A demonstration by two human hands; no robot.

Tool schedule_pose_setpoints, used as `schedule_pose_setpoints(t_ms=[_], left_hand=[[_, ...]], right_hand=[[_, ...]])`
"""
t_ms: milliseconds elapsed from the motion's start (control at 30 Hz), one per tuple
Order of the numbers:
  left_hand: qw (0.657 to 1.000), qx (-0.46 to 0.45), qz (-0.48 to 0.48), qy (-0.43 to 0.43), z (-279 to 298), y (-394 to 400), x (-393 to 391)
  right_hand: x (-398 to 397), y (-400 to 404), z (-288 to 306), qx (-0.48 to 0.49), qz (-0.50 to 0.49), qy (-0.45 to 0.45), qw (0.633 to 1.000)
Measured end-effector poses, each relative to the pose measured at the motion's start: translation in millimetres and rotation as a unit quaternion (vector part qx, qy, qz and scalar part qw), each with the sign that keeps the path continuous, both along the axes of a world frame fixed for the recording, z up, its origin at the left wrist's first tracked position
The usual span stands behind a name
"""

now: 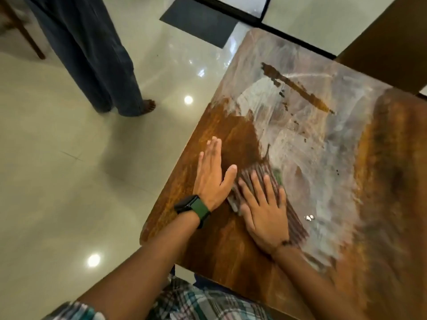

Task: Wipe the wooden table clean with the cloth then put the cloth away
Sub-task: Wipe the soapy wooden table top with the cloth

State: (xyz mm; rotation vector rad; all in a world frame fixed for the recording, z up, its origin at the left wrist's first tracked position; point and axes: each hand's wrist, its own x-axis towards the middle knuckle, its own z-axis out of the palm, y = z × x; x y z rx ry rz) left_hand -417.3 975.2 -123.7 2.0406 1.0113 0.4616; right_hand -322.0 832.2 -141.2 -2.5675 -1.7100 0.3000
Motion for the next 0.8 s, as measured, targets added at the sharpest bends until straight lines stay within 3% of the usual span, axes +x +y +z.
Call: schedule_pose_setpoints(t_ms=[67,167,367,567,667,800], left_hand=[[1.0,-0.01,-0.027,-0.003,-1,-4,13],[0.998,0.006,-0.065,0.026,-7,-10,19],[0.981,0.088,-0.133,0.115,-16,-11,17],[0.977,0.087,-0.146,0.128,-19,-11,16],[0.977,0.084,-0.148,0.129,-18,-10,15],[0.975,0.104,-0.143,0.135,-19,-11,17]], right_hand=[[-12,-53,-2,-0.012,-0.012,-0.005,1.0],[-12,-67,0,-0.028,0.002,-0.02,0.999],[39,35,-3,-0.01,-0.046,-0.011,0.999],[87,127,1,-0.035,-0.104,0.014,0.994],[69,95,2,-0.025,-0.095,0.015,0.995],[6,-17,1,0.005,-0.085,0.003,0.996]])
